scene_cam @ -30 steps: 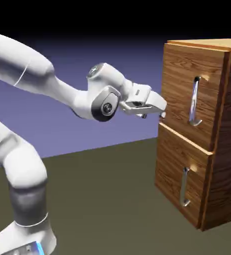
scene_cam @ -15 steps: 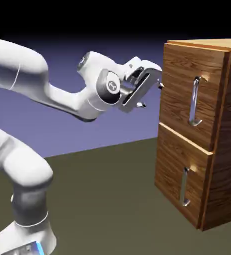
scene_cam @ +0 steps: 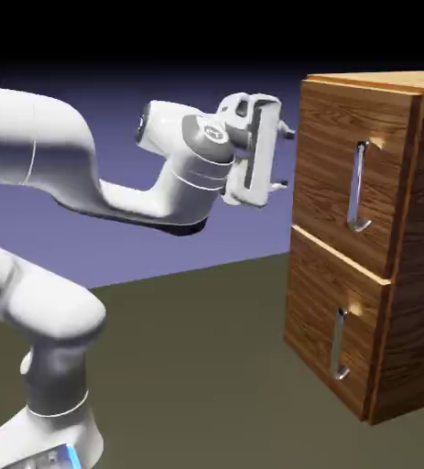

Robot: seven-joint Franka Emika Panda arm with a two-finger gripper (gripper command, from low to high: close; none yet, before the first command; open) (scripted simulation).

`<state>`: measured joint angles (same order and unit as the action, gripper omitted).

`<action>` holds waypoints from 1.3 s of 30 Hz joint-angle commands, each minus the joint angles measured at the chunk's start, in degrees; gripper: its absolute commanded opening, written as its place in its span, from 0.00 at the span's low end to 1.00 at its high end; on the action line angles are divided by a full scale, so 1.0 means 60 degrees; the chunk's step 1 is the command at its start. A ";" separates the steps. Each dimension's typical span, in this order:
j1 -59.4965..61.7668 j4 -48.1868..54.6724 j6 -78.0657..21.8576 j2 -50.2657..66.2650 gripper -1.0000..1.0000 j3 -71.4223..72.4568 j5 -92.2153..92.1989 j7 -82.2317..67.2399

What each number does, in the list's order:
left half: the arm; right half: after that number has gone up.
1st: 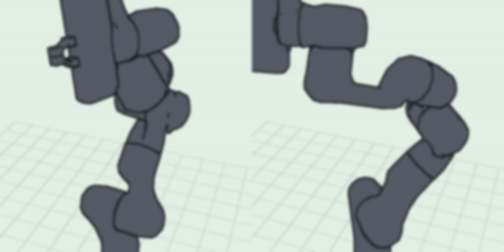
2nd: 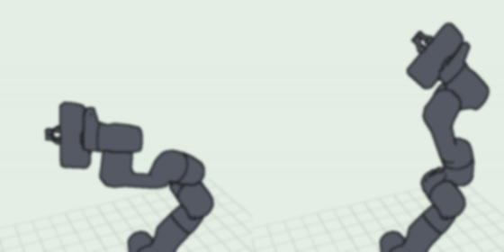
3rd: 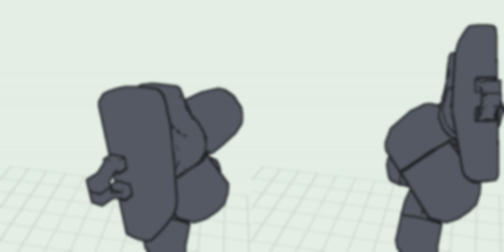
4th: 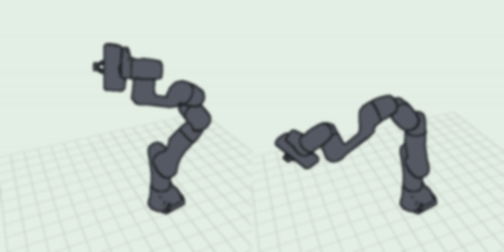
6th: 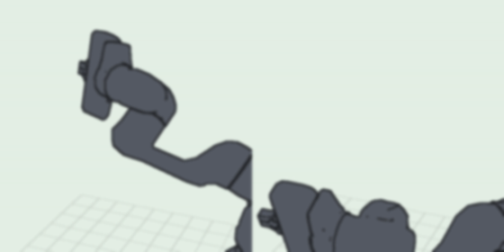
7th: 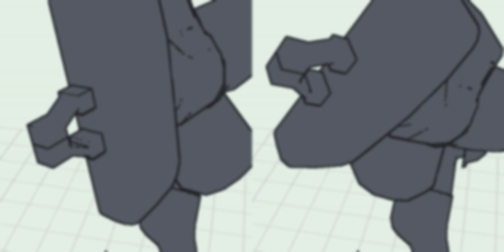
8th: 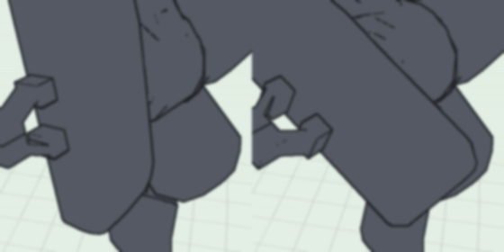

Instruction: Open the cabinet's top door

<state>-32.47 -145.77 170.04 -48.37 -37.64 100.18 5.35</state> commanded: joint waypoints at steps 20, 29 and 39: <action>-0.2635 0.1263 -0.0329 -0.1303 1.00 -0.3121 0.8306 -0.3077; -0.4116 0.2136 -0.0558 -0.1461 1.00 -0.4443 1.0868 -0.3956; -0.3382 0.1887 -0.1438 -0.0119 0.00 -0.3680 1.0970 -0.2418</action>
<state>-52.75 -134.44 161.37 -49.09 -59.73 165.99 -9.15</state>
